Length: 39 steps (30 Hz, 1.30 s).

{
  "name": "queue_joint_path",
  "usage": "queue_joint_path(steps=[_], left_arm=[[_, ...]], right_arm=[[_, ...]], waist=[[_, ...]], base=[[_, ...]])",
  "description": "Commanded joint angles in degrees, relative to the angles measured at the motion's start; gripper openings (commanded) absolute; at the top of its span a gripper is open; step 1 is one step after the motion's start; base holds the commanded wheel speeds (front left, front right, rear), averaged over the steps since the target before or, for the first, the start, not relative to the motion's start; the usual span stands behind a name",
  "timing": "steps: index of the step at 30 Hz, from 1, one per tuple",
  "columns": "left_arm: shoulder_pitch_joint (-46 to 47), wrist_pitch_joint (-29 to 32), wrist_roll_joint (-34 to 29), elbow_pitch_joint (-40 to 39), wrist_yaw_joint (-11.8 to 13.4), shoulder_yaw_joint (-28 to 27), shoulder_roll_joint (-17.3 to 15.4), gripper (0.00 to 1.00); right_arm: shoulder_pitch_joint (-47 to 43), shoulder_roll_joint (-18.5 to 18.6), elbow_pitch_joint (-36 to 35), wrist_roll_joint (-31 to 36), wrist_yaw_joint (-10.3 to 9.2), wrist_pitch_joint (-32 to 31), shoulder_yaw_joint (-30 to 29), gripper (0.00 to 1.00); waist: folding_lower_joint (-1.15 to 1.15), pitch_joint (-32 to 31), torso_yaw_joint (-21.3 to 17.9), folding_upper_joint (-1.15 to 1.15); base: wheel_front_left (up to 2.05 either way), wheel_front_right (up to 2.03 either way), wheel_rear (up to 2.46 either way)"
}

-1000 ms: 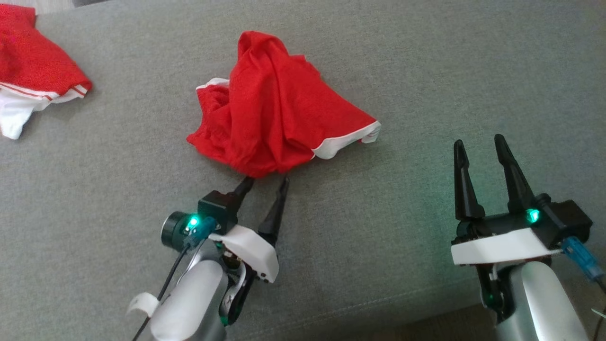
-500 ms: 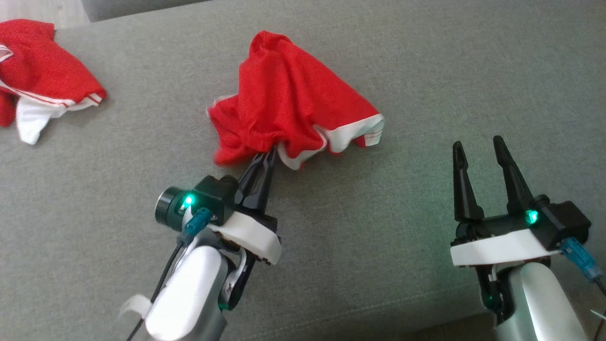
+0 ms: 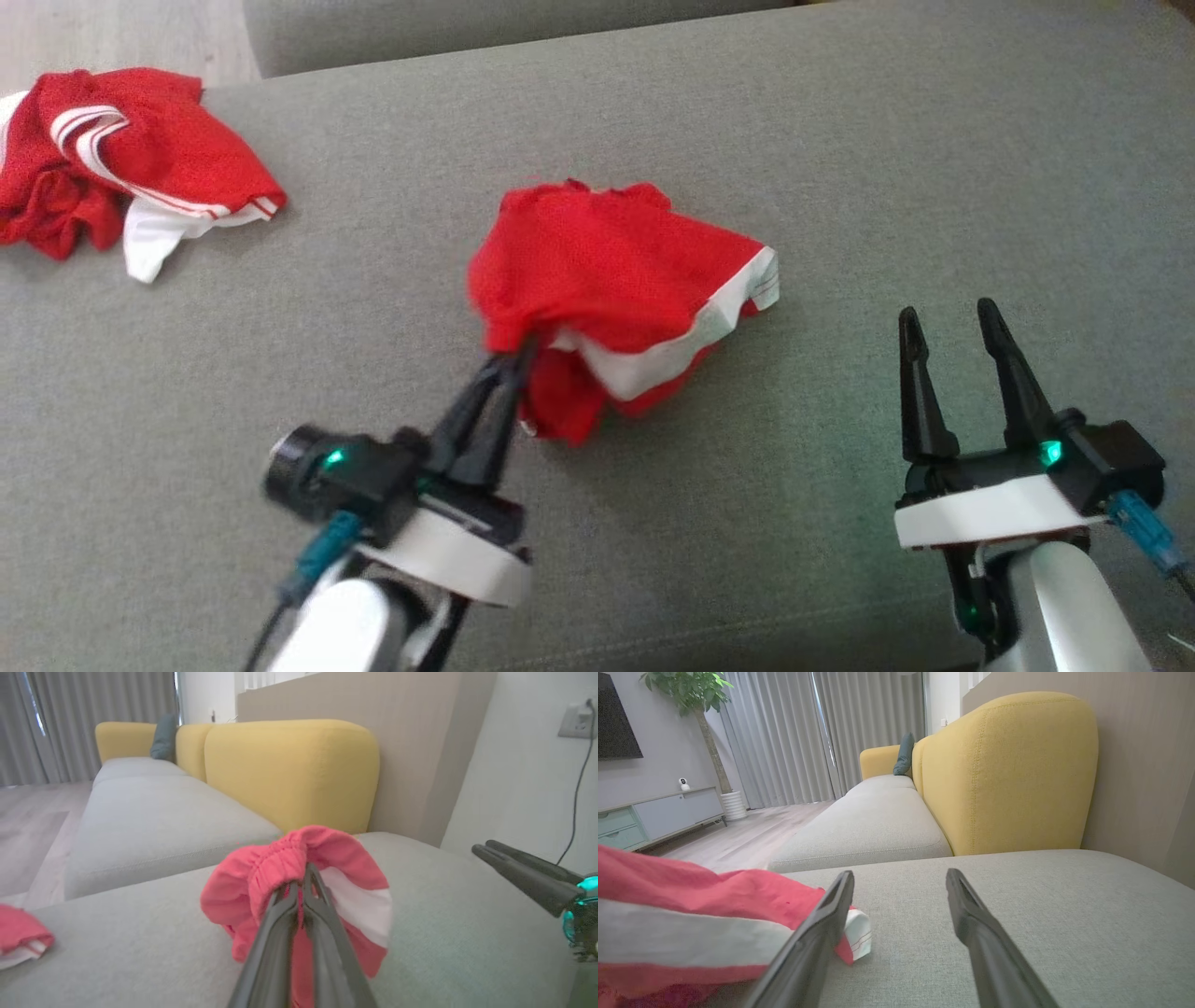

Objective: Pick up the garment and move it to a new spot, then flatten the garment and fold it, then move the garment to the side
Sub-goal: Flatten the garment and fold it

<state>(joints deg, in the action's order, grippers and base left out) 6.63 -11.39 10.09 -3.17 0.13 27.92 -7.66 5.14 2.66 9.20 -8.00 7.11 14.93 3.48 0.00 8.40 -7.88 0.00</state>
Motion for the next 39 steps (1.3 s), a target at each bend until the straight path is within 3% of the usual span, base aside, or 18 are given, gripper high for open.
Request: queue_joint_path(steps=[1, 7, 15, 22, 29, 30, 32, 34, 39], left_arm=[[0.9, 0.6, 1.0, -2.3, 0.5, -3.1, -1.0, 0.0], [0.3, 7.4, 5.1, 2.8, 1.4, -9.1, -5.7, 0.0], [6.4, 7.8, 6.3, 12.3, 1.9, -13.6, -8.9, 0.0], [12.0, 5.8, 5.9, 20.8, 2.1, -14.4, -9.4, 0.0], [15.3, 4.5, 5.8, 28.8, 2.0, -13.3, -7.9, 0.0], [15.6, 4.0, 5.8, 29.9, 2.0, -13.2, -7.5, 0.11], [16.2, 2.8, 5.9, 31.9, 2.0, -13.0, -6.9, 0.47], [16.6, 1.7, 6.0, 33.3, 1.8, -12.7, -6.3, 1.0], [16.4, -1.0, 6.3, 33.8, 1.7, -12.2, -5.0, 1.0]], right_arm=[[0.6, 0.2, -1.8, -0.3, 0.37, 0.1, 1.4, 1.0], [1.3, 0.2, -2.2, -0.7, 0.37, 0.1, 2.0, 1.0], [2.6, 0.2, -2.2, -0.8, 0.37, 0.1, 2.6, 1.0], [3.8, 0.2, -1.0, -0.1, 0.37, 0.1, 3.8, 1.0], [4.6, 0.2, 0.0, 0.4, 0.37, 0.1, 4.9, 1.0], [4.7, 0.2, 0.2, 0.4, 0.37, 0.1, 5.1, 1.0], [4.8, 0.2, 0.5, 0.5, 0.37, 0.1, 5.5, 1.0], [4.9, 0.2, 0.9, 0.6, 0.37, 0.1, 5.9, 1.0], [4.9, 0.2, 1.7, 0.8, 0.37, 0.1, 6.5, 1.0]], waist=[[0.0, 0.0, 0.1, 0.0], [0.0, 1.4, -0.4, 0.0], [0.0, 3.7, -1.0, 0.0], [0.0, 5.3, -0.5, 0.0], [0.0, 6.1, 0.2, 0.0], [0.0, 6.1, 0.3, 0.0], [0.0, 6.2, 0.6, 0.0], [0.0, 6.0, 1.1, 0.0], [0.0, 5.0, 2.9, 0.0]], base=[[0.0, 0.0, 0.0], [0.0, 0.0, 0.0], [0.0, 0.0, 0.0], [0.0, 0.0, 0.0], [0.0, 0.0, 0.0], [0.0, 0.0, 0.0], [0.0, 0.0, 0.0], [0.0, 0.0, 0.0], [0.0, 0.0, 0.0]])
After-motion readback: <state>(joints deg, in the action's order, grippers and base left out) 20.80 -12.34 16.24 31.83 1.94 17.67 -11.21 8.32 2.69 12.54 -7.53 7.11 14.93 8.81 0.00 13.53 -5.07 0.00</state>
